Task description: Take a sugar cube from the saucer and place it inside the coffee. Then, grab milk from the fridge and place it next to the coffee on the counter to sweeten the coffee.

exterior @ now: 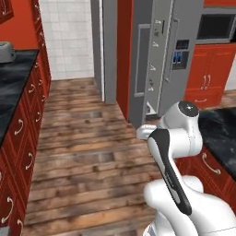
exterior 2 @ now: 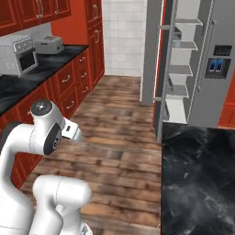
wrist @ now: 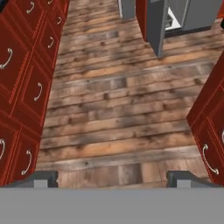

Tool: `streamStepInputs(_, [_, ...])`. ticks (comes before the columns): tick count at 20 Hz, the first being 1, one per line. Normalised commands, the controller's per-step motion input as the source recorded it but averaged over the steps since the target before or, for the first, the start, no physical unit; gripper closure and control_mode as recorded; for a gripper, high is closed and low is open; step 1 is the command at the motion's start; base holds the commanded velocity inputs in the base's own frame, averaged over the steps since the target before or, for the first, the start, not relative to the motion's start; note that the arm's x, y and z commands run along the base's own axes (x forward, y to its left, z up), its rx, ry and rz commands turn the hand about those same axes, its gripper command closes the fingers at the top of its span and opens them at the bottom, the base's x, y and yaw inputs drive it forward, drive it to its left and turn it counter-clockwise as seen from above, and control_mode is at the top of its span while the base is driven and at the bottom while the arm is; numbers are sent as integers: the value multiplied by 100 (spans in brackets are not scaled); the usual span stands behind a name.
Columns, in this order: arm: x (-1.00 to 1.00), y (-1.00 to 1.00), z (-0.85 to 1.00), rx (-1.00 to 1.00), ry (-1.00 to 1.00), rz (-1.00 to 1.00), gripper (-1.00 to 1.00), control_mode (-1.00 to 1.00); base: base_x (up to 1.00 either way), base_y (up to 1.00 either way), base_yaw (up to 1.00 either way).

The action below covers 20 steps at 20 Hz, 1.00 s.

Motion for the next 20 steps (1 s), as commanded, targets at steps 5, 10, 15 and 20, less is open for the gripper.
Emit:
streamStepInputs(5, [0,0,0,0,0,0,-100,100,100,-34,0])
streamStepInputs(10, [0,0,0,0,0,0,-100,100,100,-22,0])
streamStepInputs(15, [0,0,0,0,0,0,-100,100,100,-16,0])
streamStepInputs(20, [0,0,0,0,0,0,-100,100,100,-14,-3])
